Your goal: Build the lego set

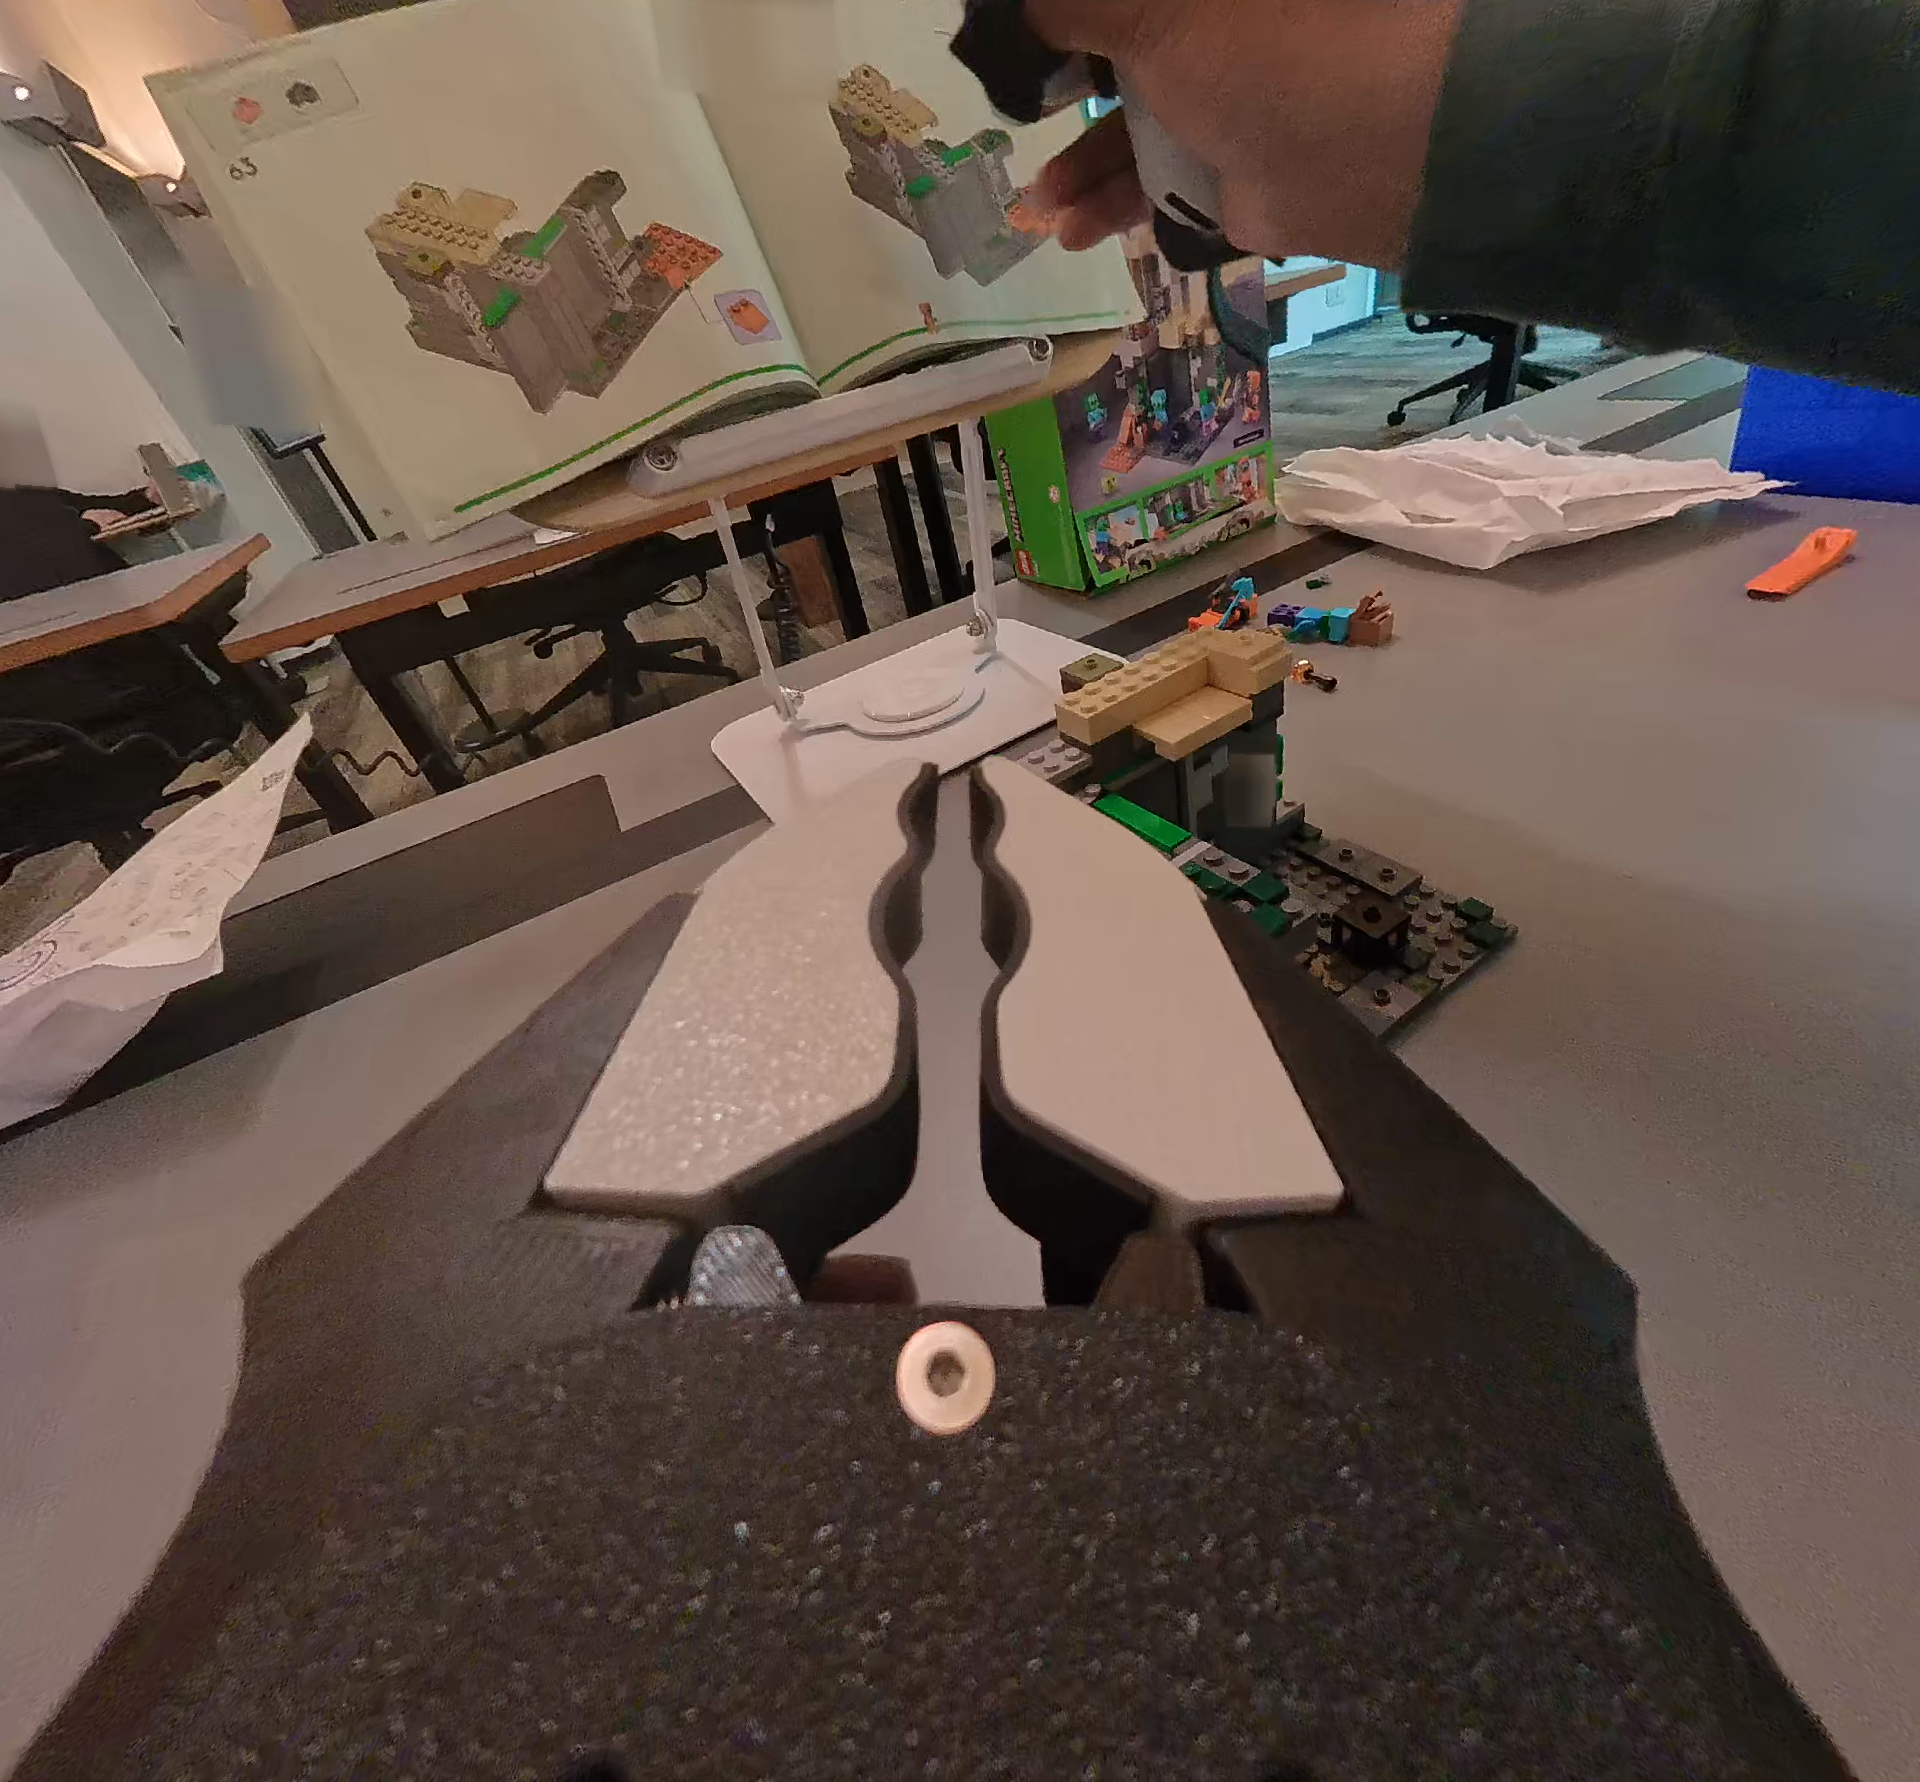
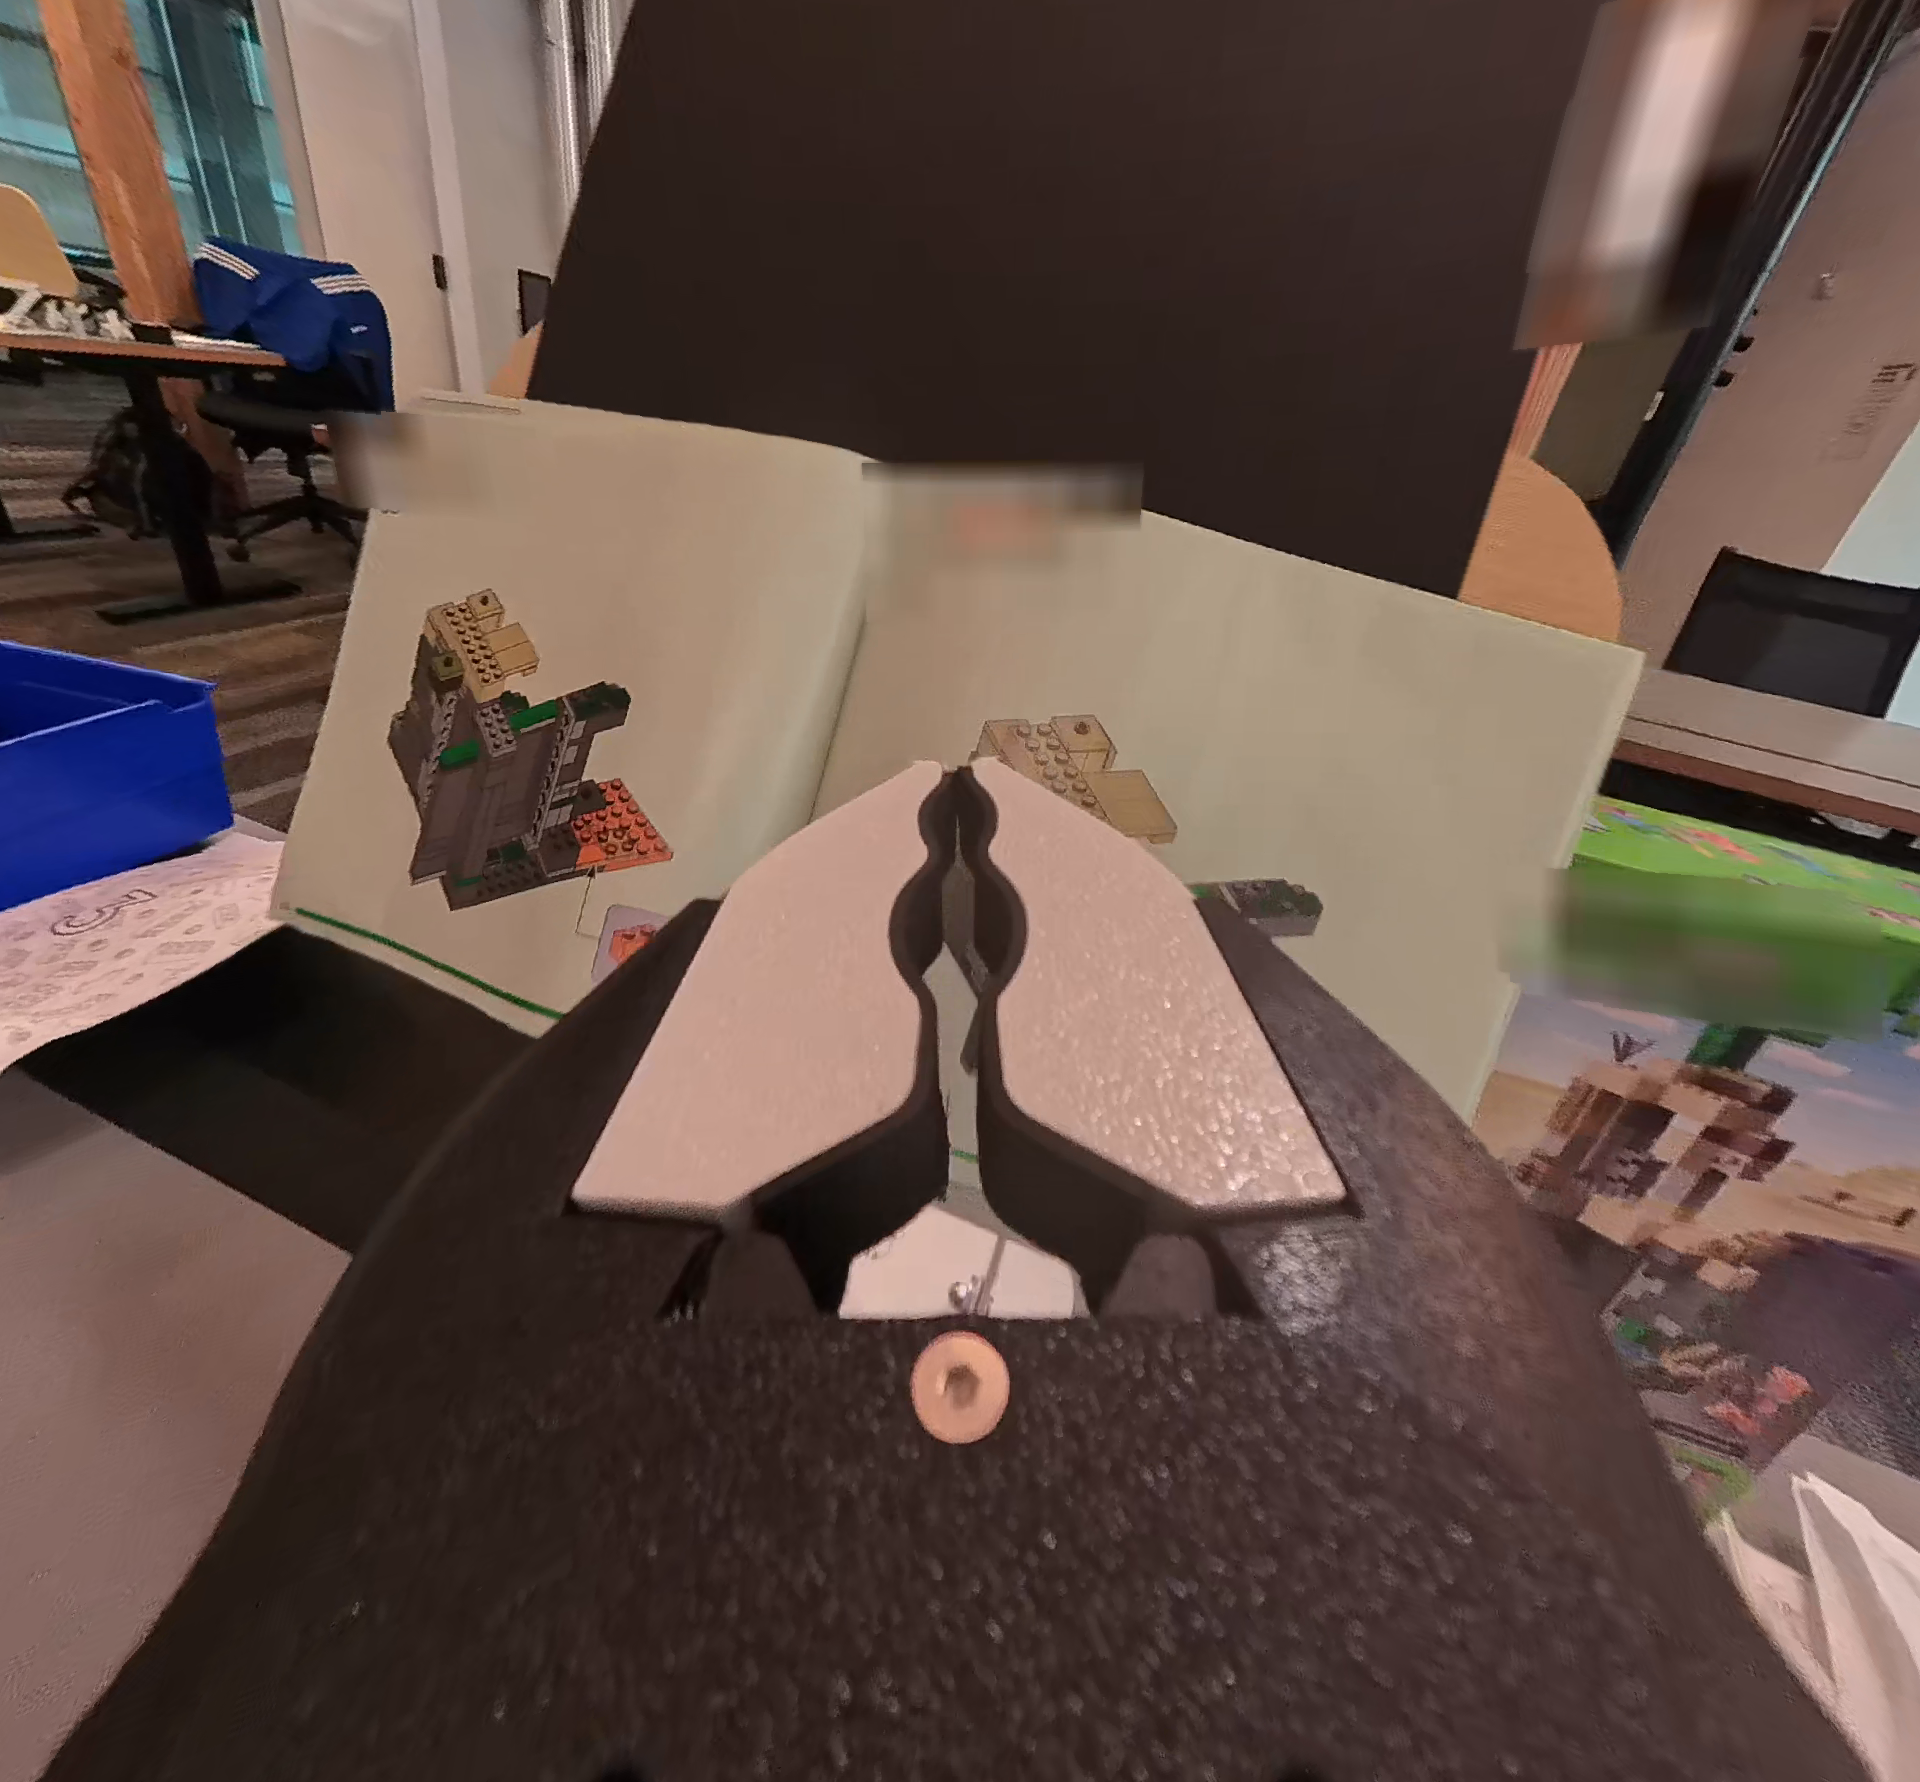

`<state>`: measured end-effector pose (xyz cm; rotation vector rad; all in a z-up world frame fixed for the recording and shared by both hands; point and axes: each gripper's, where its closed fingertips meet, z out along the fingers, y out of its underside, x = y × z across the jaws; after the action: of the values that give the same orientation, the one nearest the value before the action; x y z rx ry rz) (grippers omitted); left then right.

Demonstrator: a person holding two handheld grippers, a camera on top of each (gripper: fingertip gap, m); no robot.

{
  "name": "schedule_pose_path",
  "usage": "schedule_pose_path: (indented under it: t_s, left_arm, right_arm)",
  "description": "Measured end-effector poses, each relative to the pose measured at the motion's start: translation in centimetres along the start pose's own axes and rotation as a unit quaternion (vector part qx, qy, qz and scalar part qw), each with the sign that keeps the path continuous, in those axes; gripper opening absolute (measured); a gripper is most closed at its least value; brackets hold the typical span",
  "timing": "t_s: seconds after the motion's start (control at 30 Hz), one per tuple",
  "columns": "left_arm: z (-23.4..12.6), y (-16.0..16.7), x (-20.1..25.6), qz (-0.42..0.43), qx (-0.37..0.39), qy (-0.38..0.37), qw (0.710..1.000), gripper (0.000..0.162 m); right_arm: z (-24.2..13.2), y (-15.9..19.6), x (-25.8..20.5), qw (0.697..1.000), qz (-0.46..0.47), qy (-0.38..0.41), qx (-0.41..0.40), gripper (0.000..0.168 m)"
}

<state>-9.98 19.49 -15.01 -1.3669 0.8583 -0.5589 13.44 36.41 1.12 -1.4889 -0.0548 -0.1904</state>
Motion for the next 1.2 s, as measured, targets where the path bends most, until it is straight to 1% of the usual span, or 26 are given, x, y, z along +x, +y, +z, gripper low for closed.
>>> schedule_pose_path:
  t_s: [0.03, 0.13, 0.27, 0.47, 0.53, 0.63, 0.73, 0.8, 0.87, 0.93, 1.07, 1.2]
  left_arm:
    - [-0.1, -0.1, 0.1, 0.0, 0.002, 0.002, 1.0, 0.001]
    - [-0.1, 0.2, 0.2, -0.002, -0.003, 0.004, 1.0, 0.0]
    - [0.1, 0.4, 0.4, -0.004, -0.007, 0.006, 1.0, 0.005]
    - [0.2, 0.5, 0.5, 0.003, -0.004, 0.006, 1.0, 0.008]
    - [0.3, 0.7, 0.5, 0.002, -0.008, 0.006, 1.0, 0.01]
    - [0.4, 1.0, 0.6, 0.003, -0.012, 0.01, 1.0, 0.011]
    - [0.4, 1.0, 0.8, 0.004, -0.013, 0.016, 1.0, 0.009]
    - [0.4, 1.1, 1.0, 0.001, -0.016, 0.019, 1.0, 0.004]
    - [0.5, 1.2, 1.1, 0.003, -0.017, 0.023, 1.0, 0.0]
    - [0.5, 1.3, 1.3, 0.006, -0.02, 0.025, 0.999, 0.0]
    - [0.5, 1.2, 1.4, 0.013, -0.018, 0.021, 1.0, 0.0]
    - [0.5, 1.5, 1.7, 0.018, -0.026, 0.023, 0.999, 0.0]
  right_arm:
    - [-0.6, 0.0, -0.1, 1.0, 0.002, -0.003, 0.003, 0.0]
    - [-3.0, 0.4, -0.7, 1.0, 0.008, -0.021, 0.004, 0.0]
    - [-7.2, 1.9, -2.2, 0.998, -0.014, -0.058, -0.003, 0.0]
    - [-14.8, 6.6, -5.0, 0.991, -0.007, -0.128, -0.041, 0.0]
    - [-17.5, 8.2, -6.0, 0.988, -0.001, -0.146, -0.054, 0.004]
    - [-21.6, 10.1, -7.9, 0.983, 0.011, -0.172, -0.068, 0.005]
    - [-24.5, 12.0, -9.7, 0.978, 0.025, -0.192, -0.074, 0.004]
    - [-25.5, 13.0, -10.7, 0.975, 0.043, -0.208, -0.067, 0.0]
    - [-26.0, 13.8, -11.6, 0.969, 0.058, -0.232, -0.063, 0.0]
    - [-26.3, 13.9, -12.1, 0.964, 0.065, -0.249, -0.065, 0.0]
    - [-26.6, 13.9, -11.9, 0.966, 0.058, -0.246, -0.06, 0.0]
    - [-26.8, 13.1, -11.2, 0.968, 0.059, -0.238, -0.045, 0.0]
